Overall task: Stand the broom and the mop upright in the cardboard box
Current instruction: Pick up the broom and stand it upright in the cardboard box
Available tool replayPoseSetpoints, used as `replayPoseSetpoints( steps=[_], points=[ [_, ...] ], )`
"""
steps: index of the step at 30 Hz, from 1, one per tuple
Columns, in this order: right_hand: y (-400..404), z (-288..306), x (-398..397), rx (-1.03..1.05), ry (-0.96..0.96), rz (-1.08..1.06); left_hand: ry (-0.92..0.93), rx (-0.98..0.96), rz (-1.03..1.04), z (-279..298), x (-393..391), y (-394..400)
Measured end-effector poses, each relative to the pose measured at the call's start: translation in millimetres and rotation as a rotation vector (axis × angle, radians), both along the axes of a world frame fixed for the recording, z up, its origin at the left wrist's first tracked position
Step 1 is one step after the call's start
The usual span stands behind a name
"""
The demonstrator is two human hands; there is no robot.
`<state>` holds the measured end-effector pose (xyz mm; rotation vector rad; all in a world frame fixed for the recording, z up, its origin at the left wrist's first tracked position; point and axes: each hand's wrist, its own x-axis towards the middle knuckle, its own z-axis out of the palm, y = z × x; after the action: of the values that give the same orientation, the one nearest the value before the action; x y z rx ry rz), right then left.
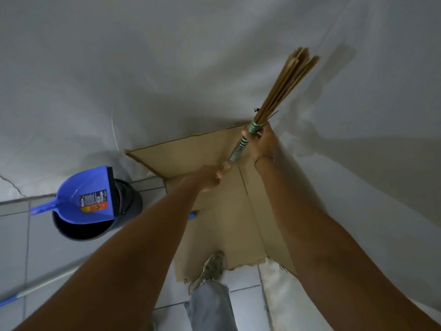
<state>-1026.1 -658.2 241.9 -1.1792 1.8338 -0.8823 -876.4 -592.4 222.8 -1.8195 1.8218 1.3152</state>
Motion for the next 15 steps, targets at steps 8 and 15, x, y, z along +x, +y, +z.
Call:
replayPoseSetpoints(
  steps=[8,15],
  points=[
    [-17,6,3,0.179,0.202,-0.043,-0.046,-0.005,0.020,-10,31,32],
    [59,15,39,0.277,0.324,0.198,0.006,-0.103,0.041,19,52,54]
  ],
)
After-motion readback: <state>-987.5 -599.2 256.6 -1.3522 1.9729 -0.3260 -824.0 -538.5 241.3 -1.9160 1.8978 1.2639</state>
